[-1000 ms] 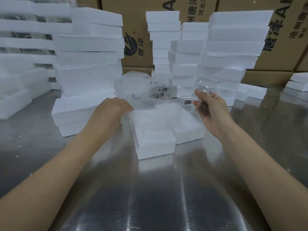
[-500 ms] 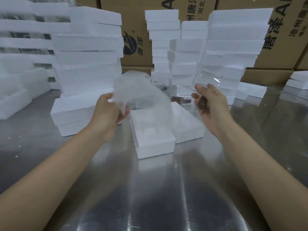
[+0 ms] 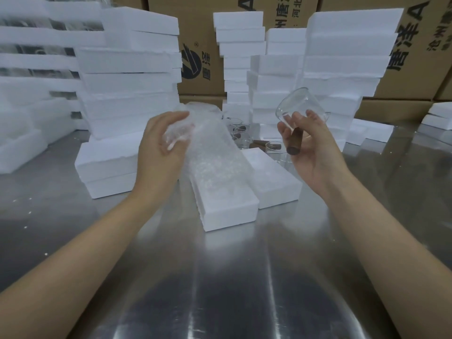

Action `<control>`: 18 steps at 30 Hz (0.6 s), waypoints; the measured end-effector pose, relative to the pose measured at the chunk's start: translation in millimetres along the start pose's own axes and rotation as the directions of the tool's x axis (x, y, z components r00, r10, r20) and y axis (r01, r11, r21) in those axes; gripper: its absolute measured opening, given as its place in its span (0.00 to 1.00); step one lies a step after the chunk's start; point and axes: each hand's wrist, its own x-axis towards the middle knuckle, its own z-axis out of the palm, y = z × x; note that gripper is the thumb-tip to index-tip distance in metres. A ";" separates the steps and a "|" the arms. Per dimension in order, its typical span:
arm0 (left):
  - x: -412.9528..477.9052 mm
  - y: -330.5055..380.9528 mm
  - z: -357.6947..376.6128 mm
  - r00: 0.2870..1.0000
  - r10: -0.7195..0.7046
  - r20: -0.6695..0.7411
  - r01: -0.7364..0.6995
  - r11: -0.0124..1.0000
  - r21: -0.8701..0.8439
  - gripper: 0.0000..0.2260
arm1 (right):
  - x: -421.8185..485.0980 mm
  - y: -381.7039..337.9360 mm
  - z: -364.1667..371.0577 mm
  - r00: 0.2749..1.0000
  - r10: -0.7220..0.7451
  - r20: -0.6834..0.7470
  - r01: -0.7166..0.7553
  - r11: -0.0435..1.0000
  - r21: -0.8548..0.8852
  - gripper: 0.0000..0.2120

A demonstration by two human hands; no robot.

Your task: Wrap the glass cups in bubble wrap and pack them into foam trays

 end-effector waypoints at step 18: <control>4.3 2.8 -16.3 0.951 0.310 0.005 -0.228 0.689 0.688 0.04 | -16.6 1.7 16.1 0.749 0.398 0.530 -0.374 0.914 -0.158 0.40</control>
